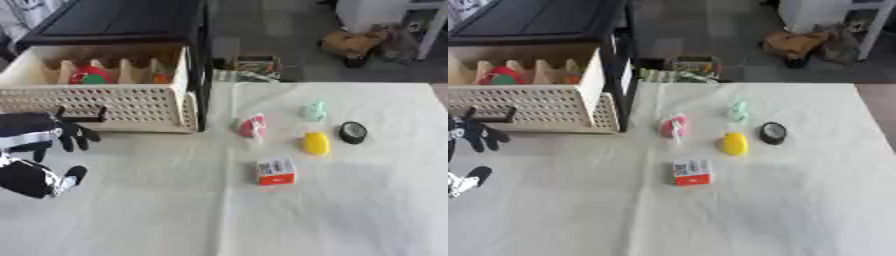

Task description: Pick up objects from table and place into drawer.

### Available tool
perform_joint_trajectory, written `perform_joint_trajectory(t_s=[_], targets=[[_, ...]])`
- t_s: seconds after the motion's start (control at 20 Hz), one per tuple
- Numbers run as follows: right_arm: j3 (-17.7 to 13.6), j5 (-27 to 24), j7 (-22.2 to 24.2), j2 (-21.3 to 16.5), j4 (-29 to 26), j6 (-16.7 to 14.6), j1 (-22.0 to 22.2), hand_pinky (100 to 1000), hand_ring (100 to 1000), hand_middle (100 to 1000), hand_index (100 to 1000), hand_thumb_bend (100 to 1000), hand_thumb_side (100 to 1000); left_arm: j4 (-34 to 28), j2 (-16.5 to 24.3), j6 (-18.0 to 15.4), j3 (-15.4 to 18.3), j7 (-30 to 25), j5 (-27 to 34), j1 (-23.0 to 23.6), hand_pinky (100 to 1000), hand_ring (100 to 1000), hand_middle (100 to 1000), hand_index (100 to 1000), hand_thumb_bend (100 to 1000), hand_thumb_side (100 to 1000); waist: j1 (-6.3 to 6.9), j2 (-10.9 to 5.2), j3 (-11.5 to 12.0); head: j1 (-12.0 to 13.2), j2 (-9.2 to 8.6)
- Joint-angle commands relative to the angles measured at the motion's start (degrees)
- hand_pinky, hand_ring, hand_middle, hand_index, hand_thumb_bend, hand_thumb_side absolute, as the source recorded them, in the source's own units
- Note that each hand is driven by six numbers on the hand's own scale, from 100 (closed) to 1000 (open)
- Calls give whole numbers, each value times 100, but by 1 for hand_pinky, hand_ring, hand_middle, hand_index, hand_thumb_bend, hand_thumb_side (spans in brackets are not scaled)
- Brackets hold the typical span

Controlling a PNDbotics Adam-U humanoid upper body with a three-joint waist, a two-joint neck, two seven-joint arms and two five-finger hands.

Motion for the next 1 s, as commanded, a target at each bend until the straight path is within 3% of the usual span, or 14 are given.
perform_joint_trajectory(t_s=[0.05, 1.0], targets=[[-72, -22, -45, -128, -94, 4, -69, 729, 672, 560, 751, 440, 757, 100, 81, -55, 13, -25, -109, -141, 541, 785, 774, 948, 105, 408, -2, -91, -5, 28, -30], [-70, -10, -20, -118, -94, 6, -81, 726, 668, 554, 747, 439, 759, 588, -231, 20, -69, 317, -59, -672, 470, 730, 736, 939, 100, 414, -4, -22, -41, 39, -116]])
